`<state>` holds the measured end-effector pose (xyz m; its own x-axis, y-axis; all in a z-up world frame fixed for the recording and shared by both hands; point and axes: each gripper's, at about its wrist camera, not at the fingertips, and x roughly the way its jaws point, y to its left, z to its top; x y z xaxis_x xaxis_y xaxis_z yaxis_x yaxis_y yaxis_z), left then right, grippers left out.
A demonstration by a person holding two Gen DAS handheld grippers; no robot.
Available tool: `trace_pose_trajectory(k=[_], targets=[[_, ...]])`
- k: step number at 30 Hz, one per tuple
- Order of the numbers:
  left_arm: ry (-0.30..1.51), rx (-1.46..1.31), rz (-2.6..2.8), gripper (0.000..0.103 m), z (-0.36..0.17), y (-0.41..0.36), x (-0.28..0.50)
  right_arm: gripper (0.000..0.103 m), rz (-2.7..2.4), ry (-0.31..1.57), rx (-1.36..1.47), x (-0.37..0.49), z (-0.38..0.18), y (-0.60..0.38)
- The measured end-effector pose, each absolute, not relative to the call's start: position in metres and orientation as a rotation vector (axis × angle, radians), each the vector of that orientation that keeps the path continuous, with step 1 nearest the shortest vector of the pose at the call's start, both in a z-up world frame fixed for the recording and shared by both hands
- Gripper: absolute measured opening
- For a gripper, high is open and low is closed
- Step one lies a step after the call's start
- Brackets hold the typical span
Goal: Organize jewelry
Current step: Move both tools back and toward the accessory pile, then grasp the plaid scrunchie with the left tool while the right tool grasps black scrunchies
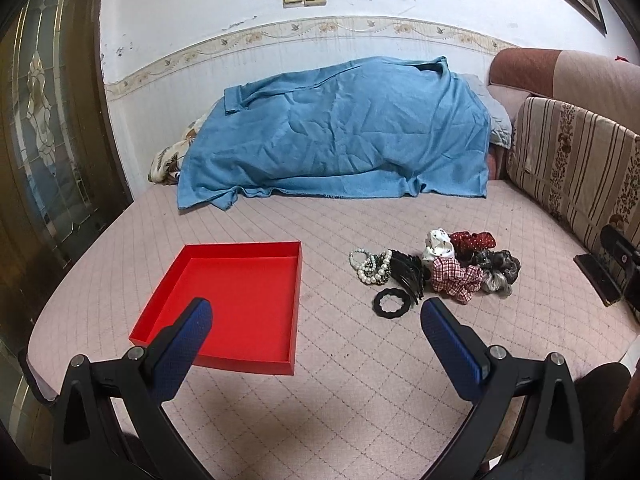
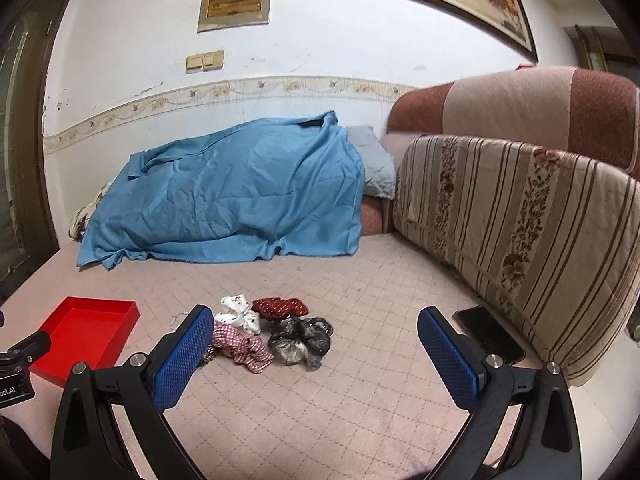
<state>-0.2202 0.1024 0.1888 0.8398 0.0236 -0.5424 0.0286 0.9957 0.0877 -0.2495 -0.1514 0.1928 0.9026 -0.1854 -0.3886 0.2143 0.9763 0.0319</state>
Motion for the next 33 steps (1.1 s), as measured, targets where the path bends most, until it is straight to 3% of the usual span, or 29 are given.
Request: trace_pose_trajectory(k=[13, 20, 23, 31, 33], targets=[[0.659, 0.098, -0.06, 0.103, 0.165, 0.098, -0.174, 0.103, -0.12, 0.549, 0.1, -0.202, 0.157, -0.172], [0.743, 0.121, -0.205, 0.103, 0.14, 0.058, -0.131, 0.103, -0.065, 0.663, 0.126, -0.151, 0.12, -0.199], [0.777, 0.106, -0.268, 0.103, 0.133, 0.035, -0.113, 0.098, -0.045, 0.693, 0.145, -0.129, 0.109, -0.209], [0.834, 0.11, -0.378, 0.09, 0.111, -0.025, -0.067, 0.083, 0.015, 0.78, 0.232, -0.08, 0.079, -0.234], [0.865, 0.101, -0.387, 0.079, 0.101, -0.033, -0.056, 0.081, 0.028, 0.803, 0.25, -0.071, 0.07, -0.237]])
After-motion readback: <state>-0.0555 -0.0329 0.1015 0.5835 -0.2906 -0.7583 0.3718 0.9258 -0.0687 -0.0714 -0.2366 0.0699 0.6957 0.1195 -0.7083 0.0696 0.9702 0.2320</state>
